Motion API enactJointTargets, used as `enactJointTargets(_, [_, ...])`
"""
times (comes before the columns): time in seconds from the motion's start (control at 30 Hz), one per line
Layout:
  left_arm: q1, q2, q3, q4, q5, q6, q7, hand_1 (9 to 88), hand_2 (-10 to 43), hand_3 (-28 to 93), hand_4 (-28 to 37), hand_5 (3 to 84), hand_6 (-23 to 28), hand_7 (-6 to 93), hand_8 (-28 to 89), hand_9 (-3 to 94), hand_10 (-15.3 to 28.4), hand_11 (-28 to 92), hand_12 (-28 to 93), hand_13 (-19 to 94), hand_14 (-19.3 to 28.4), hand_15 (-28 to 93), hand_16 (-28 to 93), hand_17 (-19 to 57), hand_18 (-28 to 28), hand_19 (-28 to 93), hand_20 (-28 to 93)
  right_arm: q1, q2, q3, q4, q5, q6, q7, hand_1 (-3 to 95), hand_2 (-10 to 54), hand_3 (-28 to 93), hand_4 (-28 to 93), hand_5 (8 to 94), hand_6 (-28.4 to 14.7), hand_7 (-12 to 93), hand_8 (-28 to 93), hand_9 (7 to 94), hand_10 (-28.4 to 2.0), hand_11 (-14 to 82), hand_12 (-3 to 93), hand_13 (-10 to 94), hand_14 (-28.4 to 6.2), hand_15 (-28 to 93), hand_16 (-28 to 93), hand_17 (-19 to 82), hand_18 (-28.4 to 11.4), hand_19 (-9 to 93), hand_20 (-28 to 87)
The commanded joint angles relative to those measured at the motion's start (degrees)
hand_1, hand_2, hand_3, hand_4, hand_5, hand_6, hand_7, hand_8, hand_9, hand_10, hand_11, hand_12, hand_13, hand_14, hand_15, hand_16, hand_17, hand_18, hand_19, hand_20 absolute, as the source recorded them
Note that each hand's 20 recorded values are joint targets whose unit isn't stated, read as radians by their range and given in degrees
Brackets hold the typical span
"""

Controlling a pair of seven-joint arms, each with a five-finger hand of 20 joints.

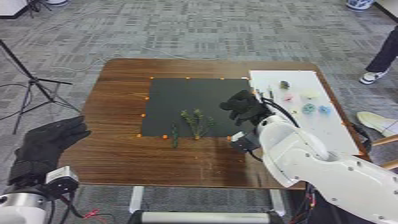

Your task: Arrange flowers

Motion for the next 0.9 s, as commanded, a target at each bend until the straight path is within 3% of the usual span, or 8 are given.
enactJointTargets(0.03, [1.41,-0.22,0.26,-0.59,-0.81,0.45,0.86,23.0,-1.0,89,-23.3,56.1,11.8,13.7,-10,44.7,19.3,30,10,34,23.5,54,-9,-5.3,18.2,44,14,0.08,0.59,0.39,0.20,-2.04,-0.04,0.53,26.3,7.2,77,-22,58.4,-6.3,20,-16,63.3,-20.4,25.7,14.8,54,-20.7,68,9,13,-27.0,85,-6])
enactJointTargets(0.1, [1.30,-0.42,0.25,-0.59,-0.64,0.36,0.56,22.9,-1.1,89,-23.3,55.4,11.5,13.4,-10,43.3,18.7,28,10,34,23.3,52,-9,-5.3,18.2,43,13,-0.13,0.71,0.77,0.37,-2.29,-0.37,0.74,26.2,7.2,78,-22,58.0,-6.3,20,-15,63.2,-20.5,25.6,14.8,54,-20.7,68,9,13,-27.0,85,-6])
enactJointTargets(0.3, [1.65,0.52,0.59,-0.47,-1.35,0.74,1.77,22.8,-1.2,89,-23.7,54.8,11.2,13.5,-10,42.3,18.2,26,10,33,23.0,48,-8,-5.4,18.0,42,13,5.00,2.70,-5.93,1.65,-6.48,2.68,2.72,26.1,7.1,78,-22,57.0,-6.5,20,-15,61.9,-20.8,25.6,14.8,54,-20.8,68,9,13,-27.0,85,-6])
enactJointTargets(0.37, [1.27,0.70,0.85,-0.34,-1.16,0.77,1.55,22.9,-1.1,89,-23.7,55.4,11.6,13.9,-10,44.7,19.3,30,11,33,23.1,49,-7,-5.5,17.9,42,13,6.95,3.13,-8.33,3.21,-8.97,2.93,4.12,26.5,6.5,78,-22,56.3,-6.3,20,-16,61.8,-20.8,25.6,14.8,54,-20.8,68,9,13,-27.0,85,-6])
enactJointTargets(0.47, [0.16,0.00,1.03,-0.20,0.06,-0.20,-0.27,22.8,-1.0,89,-23.6,55.9,11.9,14.3,-10,45.7,19.7,31,11,33,23.2,51,-7,-5.6,17.9,43,13,9.93,3.77,-11.73,5.46,-11.31,2.97,6.55,26.9,5.4,78,-22,54.6,-6.5,20,-15,61.0,-20.8,25.8,14.9,54,-20.3,68,9,13,-26.7,85,-7])
enactJointTargets(0.6, [-0.62,0.13,1.61,-0.01,0.25,-0.48,-0.75,22.9,-0.9,89,-23.6,56.3,12.3,14.8,-10,46.1,20.0,32,11,33,23.3,51,-7,-5.6,17.9,43,13,14.01,3.85,-16.00,8.69,-13.22,2.80,8.40,26.9,3.4,79,-23,47.8,-7.7,20,-15,56.2,-22.4,26.4,15.1,52,-20.2,68,10,14,-26.8,85,-7])
enactJointTargets(0.73, [-1.01,0.37,2.12,0.14,0.11,-0.43,-0.44,22.8,-0.9,89,-23.5,56.4,12.5,14.9,-10,46.1,20.1,32,11,33,23.3,51,-8,-5.6,17.9,43,13,16.88,3.41,-18.51,10.70,-13.47,2.53,9.17,26.6,2.9,79,-23,42.7,-7.0,19,-15,52.3,-24.0,26.1,14.8,51,-20.5,69,9,13,-27.1,86,-8])
enactJointTargets(0.9, [-1.31,0.39,2.15,0.20,0.09,-0.56,-0.34,22.9,-0.9,89,-23.5,56.4,12.5,14.9,-10,46.2,20.0,32,11,33,23.3,52,-8,-5.6,17.9,43,13,19.27,3.41,-21.69,11.67,-14.46,1.68,10.00,26.5,2.8,79,-24,43.6,-5.9,20,-15,51.4,-24.3,24.9,14.2,51,-20.7,70,9,13,-27.2,85,-8])
